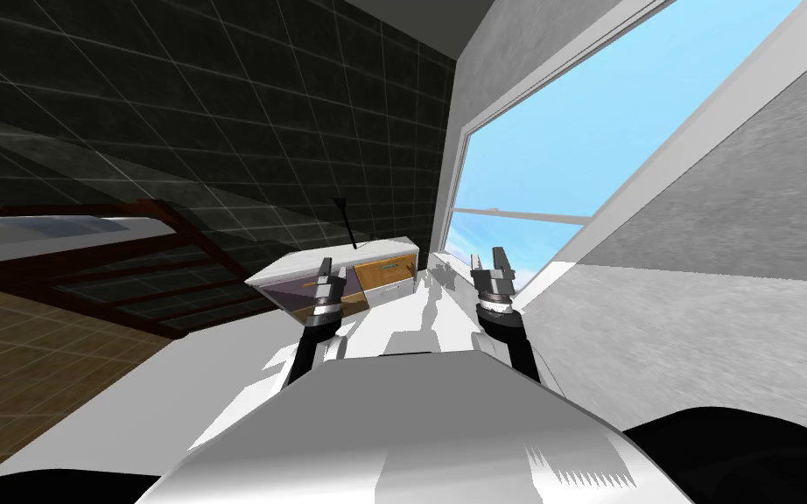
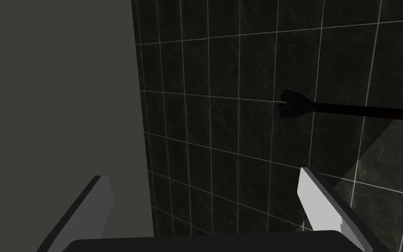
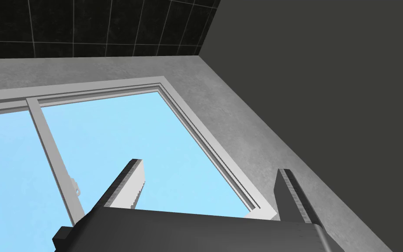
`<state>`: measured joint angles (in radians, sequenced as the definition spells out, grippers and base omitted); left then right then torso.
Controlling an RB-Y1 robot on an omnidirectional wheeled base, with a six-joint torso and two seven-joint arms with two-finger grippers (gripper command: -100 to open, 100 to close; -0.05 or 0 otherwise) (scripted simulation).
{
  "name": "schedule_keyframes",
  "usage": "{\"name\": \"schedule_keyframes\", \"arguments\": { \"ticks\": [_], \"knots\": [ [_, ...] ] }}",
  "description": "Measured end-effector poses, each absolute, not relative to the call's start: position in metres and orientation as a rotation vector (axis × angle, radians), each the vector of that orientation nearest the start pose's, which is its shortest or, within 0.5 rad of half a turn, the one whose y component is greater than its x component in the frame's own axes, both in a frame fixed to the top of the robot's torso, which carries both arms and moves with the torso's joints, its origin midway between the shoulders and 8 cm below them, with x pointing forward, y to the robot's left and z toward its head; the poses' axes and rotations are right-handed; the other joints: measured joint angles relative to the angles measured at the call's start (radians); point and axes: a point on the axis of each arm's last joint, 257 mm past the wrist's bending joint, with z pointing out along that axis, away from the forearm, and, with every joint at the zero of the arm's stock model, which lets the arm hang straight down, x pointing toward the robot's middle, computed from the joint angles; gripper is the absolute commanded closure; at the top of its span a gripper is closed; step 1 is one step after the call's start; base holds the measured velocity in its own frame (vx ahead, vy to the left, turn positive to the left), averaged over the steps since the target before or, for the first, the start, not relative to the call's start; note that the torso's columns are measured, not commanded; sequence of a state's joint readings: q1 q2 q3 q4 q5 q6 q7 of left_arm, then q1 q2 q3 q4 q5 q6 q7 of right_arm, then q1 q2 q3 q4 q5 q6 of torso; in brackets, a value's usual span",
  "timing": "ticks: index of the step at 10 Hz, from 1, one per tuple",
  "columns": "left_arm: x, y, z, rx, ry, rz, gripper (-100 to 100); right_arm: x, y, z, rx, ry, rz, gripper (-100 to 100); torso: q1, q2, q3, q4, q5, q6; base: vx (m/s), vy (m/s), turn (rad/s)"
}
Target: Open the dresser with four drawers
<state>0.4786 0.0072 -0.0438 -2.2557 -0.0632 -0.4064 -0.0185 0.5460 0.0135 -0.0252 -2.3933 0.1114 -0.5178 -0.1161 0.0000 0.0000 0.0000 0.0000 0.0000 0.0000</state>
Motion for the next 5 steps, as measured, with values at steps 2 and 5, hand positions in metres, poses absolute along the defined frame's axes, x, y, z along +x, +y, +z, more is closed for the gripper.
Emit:
{"name": "schedule_keyframes", "arguments": {
  "ticks": [2, 5],
  "knots": [
    [0.3683, 0.2582, 0.0013, -0.689, 0.730, -1.272, 0, 0.3151, -0.2727, 0.0620, 0.563, 0.583, 1.316, 0, 0.000, 0.104, -0.209, 0.105, 0.000, 0.000, 0.000, 0.000, 0.000],
    [0.3683, 0.2582, 0.0014, -0.689, 0.730, -1.272, 0, 0.3151, -0.2727, 0.0621, 0.562, 0.582, 1.316, 0, 0.000, 0.322, -0.644, 0.322, 0.000, 0.000, 0.000, 0.000, 0.000]
  ]
}}
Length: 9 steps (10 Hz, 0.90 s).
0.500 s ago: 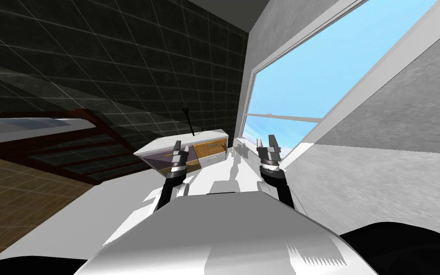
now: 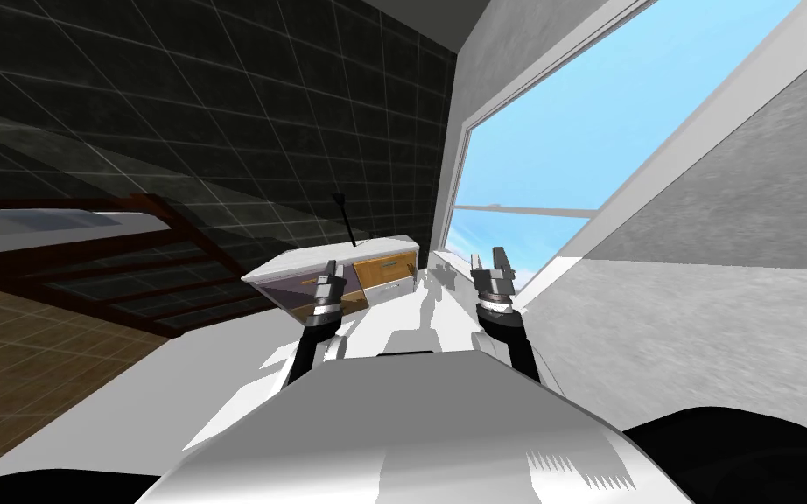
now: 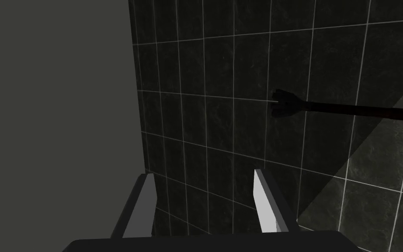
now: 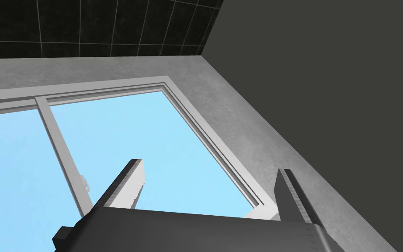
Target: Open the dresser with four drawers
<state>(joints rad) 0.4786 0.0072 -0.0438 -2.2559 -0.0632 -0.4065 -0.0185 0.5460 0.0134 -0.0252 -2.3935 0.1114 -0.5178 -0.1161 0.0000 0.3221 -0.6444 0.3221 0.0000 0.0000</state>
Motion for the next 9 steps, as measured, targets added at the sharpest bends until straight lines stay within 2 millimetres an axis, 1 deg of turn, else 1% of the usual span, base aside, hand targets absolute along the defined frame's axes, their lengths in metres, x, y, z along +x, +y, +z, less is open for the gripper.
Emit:
{"name": "schedule_keyframes", "arguments": {
  "ticks": [4, 5, 6, 9],
  "knots": [
    [0.368, 0.258, 0.001, -0.689, 0.730, -1.272, 0, 0.315, -0.273, 0.062, 0.562, 0.582, 1.316, 0, 0.000, 0.296, -0.590, 0.295, 0.000, 0.000, 0.000, 0.000, 0.000],
    [0.368, 0.258, 0.001, -0.689, 0.730, -1.272, -100, 0.315, -0.273, 0.062, 0.562, 0.582, 1.316, 0, 0.000, 0.369, -0.738, 0.369, 0.000, 0.000, 0.022, -0.005, 0.006],
    [0.370, 0.257, -0.001, -0.678, 0.748, -1.270, -100, 0.315, -0.273, 0.062, 0.563, 0.583, 1.316, 0, 0.000, 0.402, -0.807, 0.402, 0.000, 0.000, 0.048, -0.014, 0.008],
    [0.375, 0.254, -0.015, -0.648, 0.817, -1.259, -100, 0.315, -0.273, 0.062, 0.563, 0.583, 1.316, 0, -0.001, 0.413, -0.833, 0.415, 0.000, 0.000, 0.085, -0.026, 0.014]
  ]
}}
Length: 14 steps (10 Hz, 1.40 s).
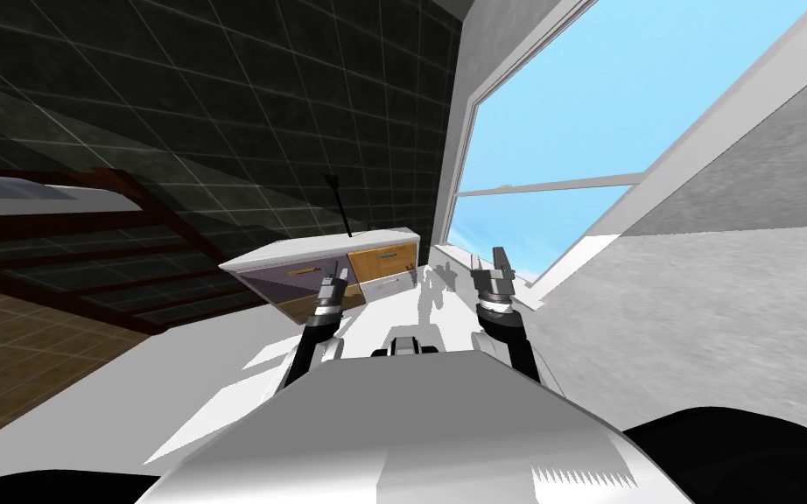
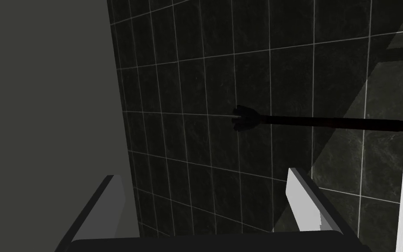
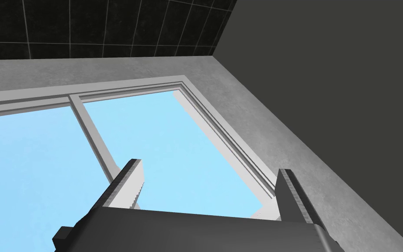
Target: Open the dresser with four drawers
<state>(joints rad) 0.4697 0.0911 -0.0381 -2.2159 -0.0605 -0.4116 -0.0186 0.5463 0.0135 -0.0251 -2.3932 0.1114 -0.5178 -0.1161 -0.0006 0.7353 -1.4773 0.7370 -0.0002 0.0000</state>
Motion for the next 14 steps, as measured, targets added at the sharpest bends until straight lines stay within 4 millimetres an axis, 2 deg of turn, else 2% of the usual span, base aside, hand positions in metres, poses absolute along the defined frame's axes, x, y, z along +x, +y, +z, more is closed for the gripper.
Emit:
{"name": "schedule_keyframes", "arguments": {
  "ticks": [3, 12, 14],
  "knots": [
    [0.386, 0.258, -0.039, -0.646, 0.876, -1.239, -100, 0.315, -0.273, 0.062, 0.563, 0.583, 1.316, 0, 0.000, 0.002, 0.001, 0.001, 0.000, 0.000, 0.126, -0.035, 0.018],
    [0.413, 0.287, -0.118, -0.751, 0.974, -1.172, -100, 0.315, -0.273, 0.062, 0.563, 0.583, 1.316, 0, 0.000, 0.003, 0.002, 0.001, 0.000, 0.000, 0.138, -0.042, 0.021],
    [0.417, 0.294, -0.130, -0.773, 0.987, -1.158, -100, 0.315, -0.273, 0.062, 0.563, 0.583, 1.316, 0, 0.001, 0.004, 0.002, 0.001, 0.000, 0.000, 0.115, -0.041, 0.019]
  ]
}}
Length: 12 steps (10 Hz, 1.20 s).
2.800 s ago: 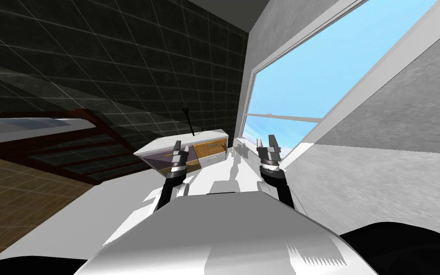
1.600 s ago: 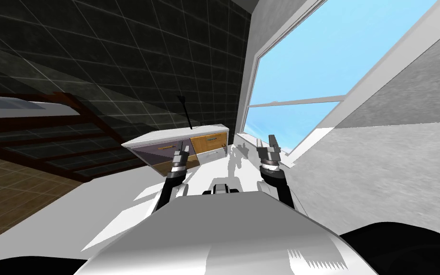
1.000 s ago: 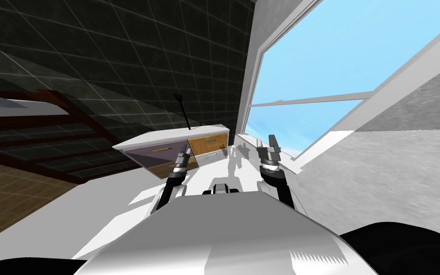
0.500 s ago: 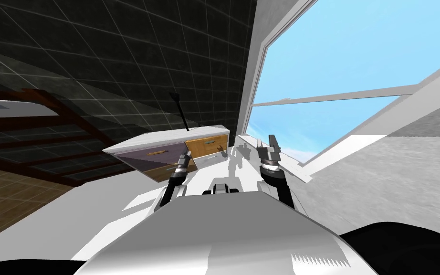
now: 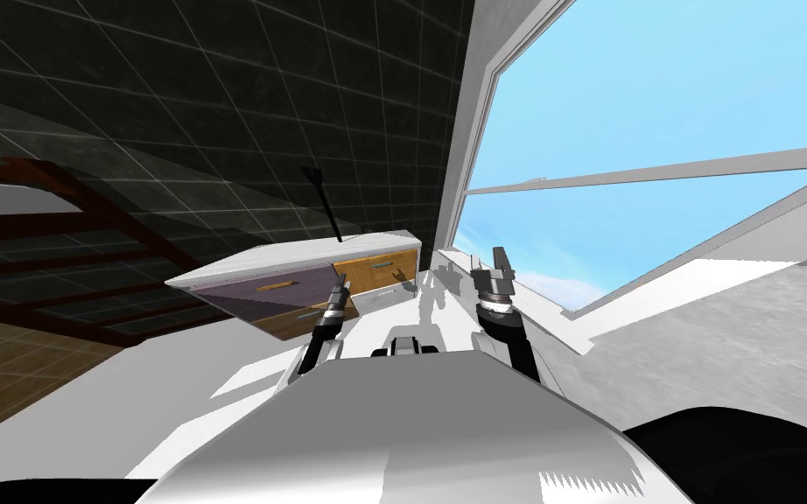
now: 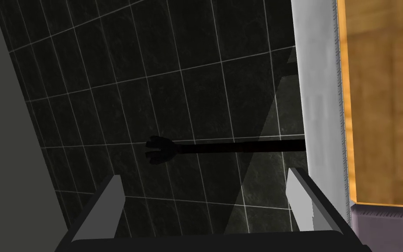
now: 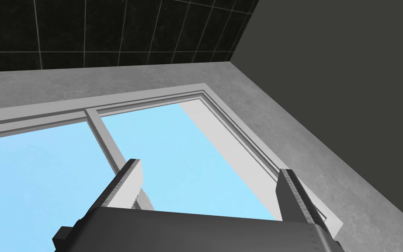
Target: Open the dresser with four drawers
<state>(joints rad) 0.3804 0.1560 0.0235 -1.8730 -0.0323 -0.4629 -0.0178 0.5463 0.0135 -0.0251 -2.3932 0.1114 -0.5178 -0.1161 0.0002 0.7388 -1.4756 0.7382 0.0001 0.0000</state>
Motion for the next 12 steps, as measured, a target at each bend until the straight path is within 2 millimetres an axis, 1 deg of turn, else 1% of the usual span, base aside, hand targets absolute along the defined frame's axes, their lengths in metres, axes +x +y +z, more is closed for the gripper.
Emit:
{"name": "schedule_keyframes", "arguments": {
  "ticks": [1, 3, 6, 9, 12],
  "knots": [
    [0.418, 0.298, -0.139, -0.785, 0.996, -1.150, -100, 0.315, -0.273, 0.062, 0.563, 0.583, 1.316, 0, 0.001, 0.000, 0.000, 0.000, 0.000, 0.000, 0.103, -0.033, 0.014],
    [0.423, 0.302, -0.153, -0.803, 1.010, -1.138, -100, 0.315, -0.273, 0.062, 0.563, 0.583, 1.316, 0, -0.001, -0.001, 0.000, 0.000, 0.000, 0.000, 0.107, -0.048, 0.017],
    [0.425, 0.313, -0.173, -0.830, 1.032, -1.115, -100, 0.315, -0.273, 0.062, 0.563, 0.583, 1.316, 0, 0.001, -0.001, -0.001, 0.000, 0.000, 0.000, 0.113, -0.023, 0.018],
    [0.428, 0.325, -0.194, -0.863, 1.054, -1.092, -100, 0.315, -0.273, 0.062, 0.563, 0.583, 1.316, 0, -0.002, -0.002, -0.001, 0.000, -0.001, 0.000, 0.138, -0.048, 0.019],
    [0.429, 0.336, -0.218, -0.906, 1.071, -1.067, -100, 0.315, -0.273, 0.062, 0.563, 0.583, 1.316, 0, 0.001, 0.000, 0.000, 0.000, 0.000, 0.000, 0.138, -0.041, 0.022]
  ]
}}
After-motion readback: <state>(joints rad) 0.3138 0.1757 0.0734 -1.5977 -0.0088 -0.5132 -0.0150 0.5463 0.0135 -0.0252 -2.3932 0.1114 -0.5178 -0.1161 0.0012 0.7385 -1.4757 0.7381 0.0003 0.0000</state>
